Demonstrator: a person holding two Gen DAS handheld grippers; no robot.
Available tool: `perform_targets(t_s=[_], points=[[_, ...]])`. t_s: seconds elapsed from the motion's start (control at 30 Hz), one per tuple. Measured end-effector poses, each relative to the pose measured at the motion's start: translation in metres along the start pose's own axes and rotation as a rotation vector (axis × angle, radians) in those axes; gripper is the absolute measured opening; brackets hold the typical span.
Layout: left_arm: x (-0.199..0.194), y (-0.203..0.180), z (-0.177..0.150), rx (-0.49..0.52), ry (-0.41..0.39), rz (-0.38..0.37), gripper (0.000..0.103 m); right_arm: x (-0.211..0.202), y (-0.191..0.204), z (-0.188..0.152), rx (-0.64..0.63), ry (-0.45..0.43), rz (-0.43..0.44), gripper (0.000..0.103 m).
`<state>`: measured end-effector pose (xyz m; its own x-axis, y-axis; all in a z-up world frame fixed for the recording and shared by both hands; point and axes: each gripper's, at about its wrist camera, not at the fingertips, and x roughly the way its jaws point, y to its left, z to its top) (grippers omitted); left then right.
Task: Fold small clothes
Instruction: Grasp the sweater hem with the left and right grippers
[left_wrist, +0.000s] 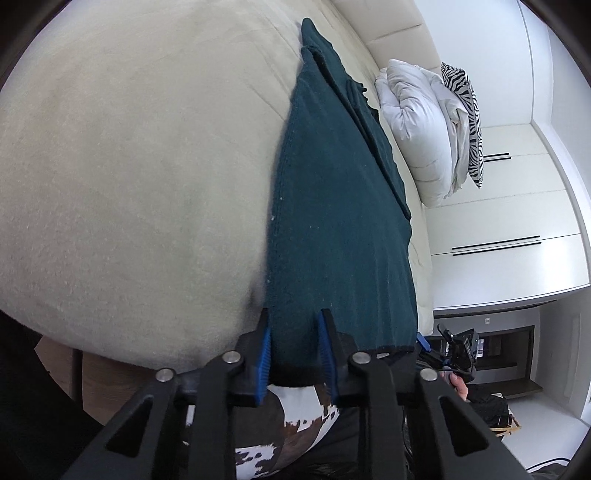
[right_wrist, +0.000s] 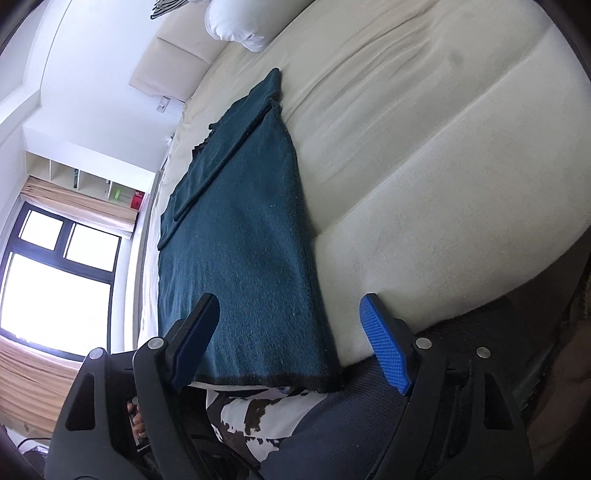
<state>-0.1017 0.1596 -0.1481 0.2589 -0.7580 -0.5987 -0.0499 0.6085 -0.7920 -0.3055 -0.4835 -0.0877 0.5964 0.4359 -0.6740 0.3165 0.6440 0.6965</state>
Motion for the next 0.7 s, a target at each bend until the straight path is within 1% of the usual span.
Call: perform_targets(t_s=[0.03,0.17,0.33,0.43,0.57,0.7], points=[[0.001,0.000,0.000,0.004,0.002,0.010,0.014,-0.001,0.000,0.000,-0.001,0.008,-0.004,0.074],[0.001,-0.002,0.000,0.013,0.000,0.035,0.010,-0.002,0.000,0.000,-0.010,0.048,-0.032,0.074],[0.001,-0.006,0.000,0.031,-0.003,0.050,0.009,0.010,0.005,0.000,-0.011,0.140,-0.030,0.073],[0.002,-0.007,0.001,0.036,-0.004,0.055,0.009,0.023,0.008,-0.002,-0.017,0.193,-0.050,0.072],[0.002,-0.005,-0.001,0.034,-0.006,0.051,0.009,0.029,0.009,0.001,-0.010,0.223,-0.061,0.071],[0.001,-0.004,-0.002,0.035,-0.008,0.047,0.008,0.037,0.014,0.000,-0.023,0.275,-0.071,0.070]])
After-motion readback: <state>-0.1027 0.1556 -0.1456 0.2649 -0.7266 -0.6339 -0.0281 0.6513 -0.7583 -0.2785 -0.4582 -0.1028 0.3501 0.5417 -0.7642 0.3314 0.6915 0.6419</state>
